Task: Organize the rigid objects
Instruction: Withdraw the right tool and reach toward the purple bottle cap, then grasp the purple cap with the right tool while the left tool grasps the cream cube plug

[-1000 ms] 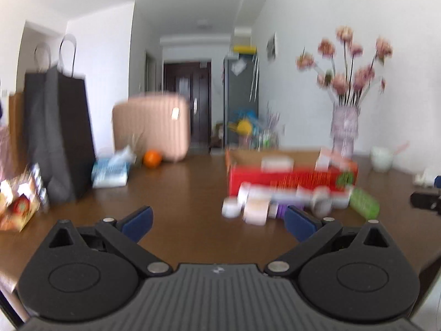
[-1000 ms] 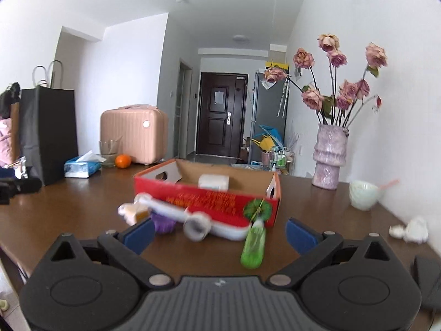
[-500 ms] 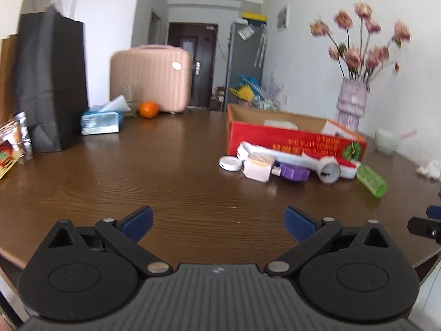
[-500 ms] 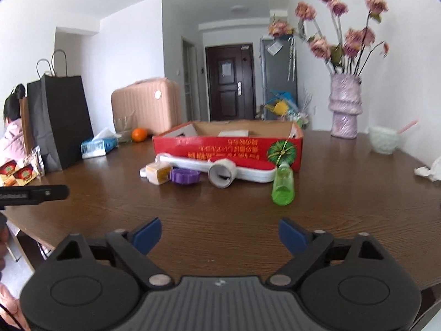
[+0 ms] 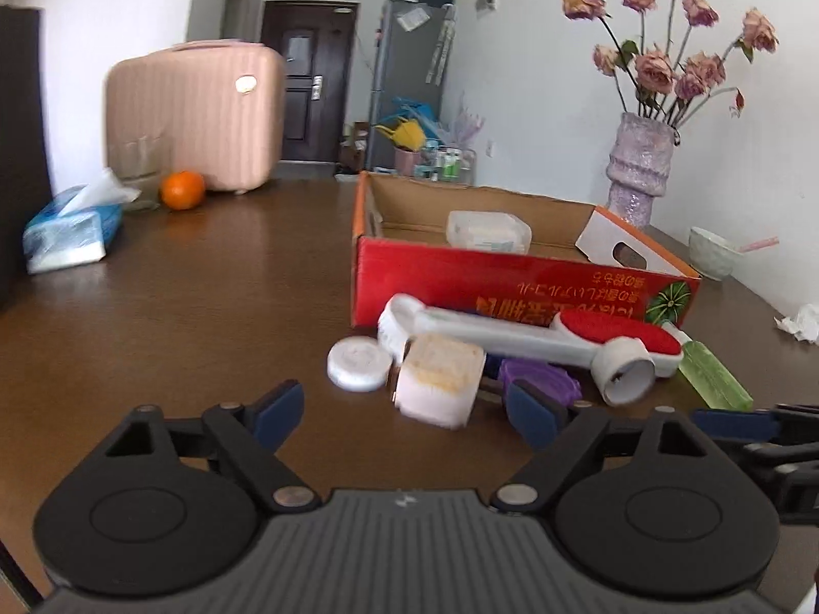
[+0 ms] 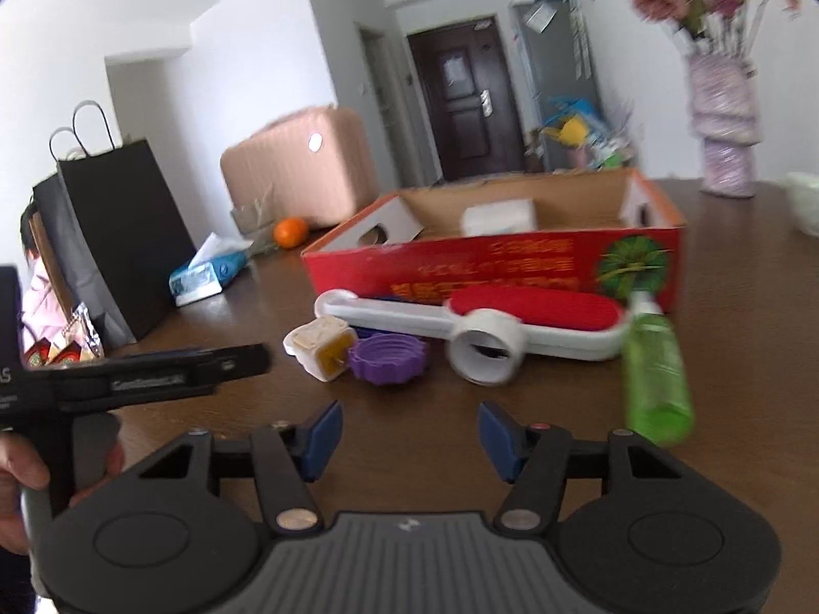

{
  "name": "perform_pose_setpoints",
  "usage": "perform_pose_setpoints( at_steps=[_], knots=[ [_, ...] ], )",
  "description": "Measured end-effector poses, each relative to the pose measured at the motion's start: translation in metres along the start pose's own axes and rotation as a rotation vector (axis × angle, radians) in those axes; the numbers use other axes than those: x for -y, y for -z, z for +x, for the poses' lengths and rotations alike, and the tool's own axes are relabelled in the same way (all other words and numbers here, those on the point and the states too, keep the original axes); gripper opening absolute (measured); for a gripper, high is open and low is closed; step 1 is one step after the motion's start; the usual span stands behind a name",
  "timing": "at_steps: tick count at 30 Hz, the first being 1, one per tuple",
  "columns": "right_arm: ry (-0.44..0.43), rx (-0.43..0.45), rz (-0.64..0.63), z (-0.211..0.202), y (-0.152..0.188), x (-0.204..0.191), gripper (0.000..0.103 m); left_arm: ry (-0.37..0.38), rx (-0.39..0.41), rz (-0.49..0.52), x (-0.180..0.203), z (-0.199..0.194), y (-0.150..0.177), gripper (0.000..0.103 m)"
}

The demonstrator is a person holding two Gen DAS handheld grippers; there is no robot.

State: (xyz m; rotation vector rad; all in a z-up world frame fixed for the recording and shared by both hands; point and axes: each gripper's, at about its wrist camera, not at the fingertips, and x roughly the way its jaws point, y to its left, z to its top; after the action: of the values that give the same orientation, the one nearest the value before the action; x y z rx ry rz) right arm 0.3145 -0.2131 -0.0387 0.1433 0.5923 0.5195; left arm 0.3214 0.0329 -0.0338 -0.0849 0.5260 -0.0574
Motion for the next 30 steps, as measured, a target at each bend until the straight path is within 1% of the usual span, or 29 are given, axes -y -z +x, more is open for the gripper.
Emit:
perform_pose_setpoints(
  at_steps=[2, 5, 7, 8, 9, 10, 12, 14, 19, 22, 25, 28, 30],
  knots=[
    [0.001, -0.032, -0.01, 0.021, -0.008, -0.003, 0.059, -0.003, 0.005, 0.019, -0.001, 0.011, -0.005, 0.089],
    [-0.022, -0.051, -0.007, 0.045, -0.018, -0.007, 0.059, 0.039, -0.005, 0.027, -0.003, 0.025, -0.007, 0.089],
    [-0.031, -0.06, -0.006, 0.057, -0.024, -0.008, 0.059, 0.071, -0.015, 0.022, -0.004, 0.033, -0.006, 0.085],
    [-0.031, -0.059, -0.01, 0.061, -0.027, -0.009, 0.059, 0.076, -0.028, 0.012, -0.004, 0.039, -0.005, 0.082],
    [-0.026, -0.062, -0.013, 0.065, -0.029, -0.009, 0.059, 0.091, -0.066, -0.009, -0.006, 0.046, -0.006, 0.076],
    [-0.021, -0.066, -0.016, 0.069, -0.03, -0.009, 0.059, 0.112, -0.084, -0.041, -0.01, 0.05, -0.007, 0.072],
    [-0.028, -0.076, -0.013, 0.076, -0.032, -0.007, 0.059, 0.146, -0.063, -0.076, -0.014, 0.05, -0.008, 0.058],
    [-0.041, -0.083, 0.002, 0.082, -0.033, -0.005, 0.057, 0.153, -0.07, -0.08, -0.014, 0.051, -0.007, 0.054],
    [-0.072, -0.103, 0.051, 0.092, -0.034, 0.002, 0.055, 0.148, -0.066, -0.093, -0.015, 0.049, -0.006, 0.054],
    [-0.069, -0.105, 0.044, 0.095, -0.034, 0.0, 0.051, 0.126, -0.062, -0.083, -0.013, 0.042, -0.003, 0.054],
    [-0.037, -0.107, -0.021, 0.089, -0.03, -0.009, 0.05, 0.097, -0.056, -0.062, -0.01, 0.02, 0.008, 0.054],
    [-0.034, -0.109, -0.094, 0.066, -0.017, -0.021, 0.05, 0.096, -0.072, -0.115, -0.012, -0.009, 0.024, 0.054],
    [-0.035, -0.114, -0.128, 0.047, -0.004, -0.027, 0.05, 0.075, -0.07, -0.114, -0.008, -0.03, 0.035, 0.054]
  ],
)
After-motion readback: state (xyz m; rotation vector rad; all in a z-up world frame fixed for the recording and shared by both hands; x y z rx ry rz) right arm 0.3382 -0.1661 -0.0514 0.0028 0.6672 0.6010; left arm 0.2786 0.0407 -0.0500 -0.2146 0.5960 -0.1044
